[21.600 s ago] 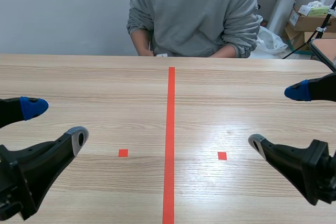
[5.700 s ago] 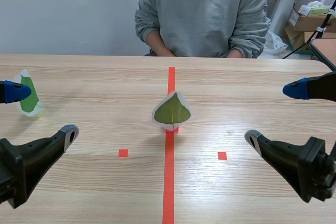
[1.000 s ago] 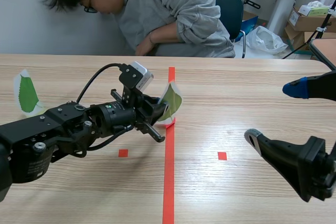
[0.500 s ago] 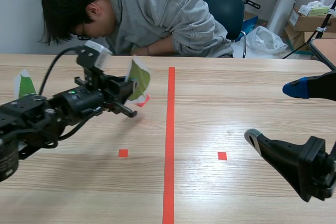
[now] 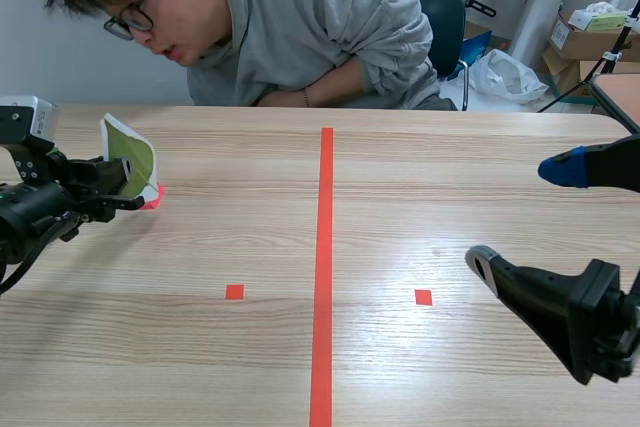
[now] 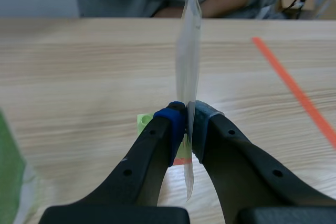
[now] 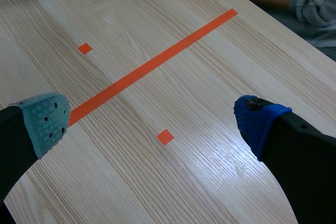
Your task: Do the leaf sorting experiment
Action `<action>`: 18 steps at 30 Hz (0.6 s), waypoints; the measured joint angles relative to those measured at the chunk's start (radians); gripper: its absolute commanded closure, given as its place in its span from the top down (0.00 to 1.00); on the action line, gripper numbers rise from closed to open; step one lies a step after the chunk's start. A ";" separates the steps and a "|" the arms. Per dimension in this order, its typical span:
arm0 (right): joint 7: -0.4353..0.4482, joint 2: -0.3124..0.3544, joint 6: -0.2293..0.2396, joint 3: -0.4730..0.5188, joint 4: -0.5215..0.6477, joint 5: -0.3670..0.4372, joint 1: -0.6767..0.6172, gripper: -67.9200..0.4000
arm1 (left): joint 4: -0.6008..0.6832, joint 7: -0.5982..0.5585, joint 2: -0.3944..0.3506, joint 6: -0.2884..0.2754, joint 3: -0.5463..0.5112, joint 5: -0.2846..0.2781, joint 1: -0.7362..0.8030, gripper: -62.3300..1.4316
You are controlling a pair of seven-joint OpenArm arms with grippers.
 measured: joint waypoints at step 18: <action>0.002 0.000 0.000 0.000 0.000 0.000 0.006 0.96 | -0.143 -0.019 -0.031 0.226 0.000 0.082 -0.049 0.09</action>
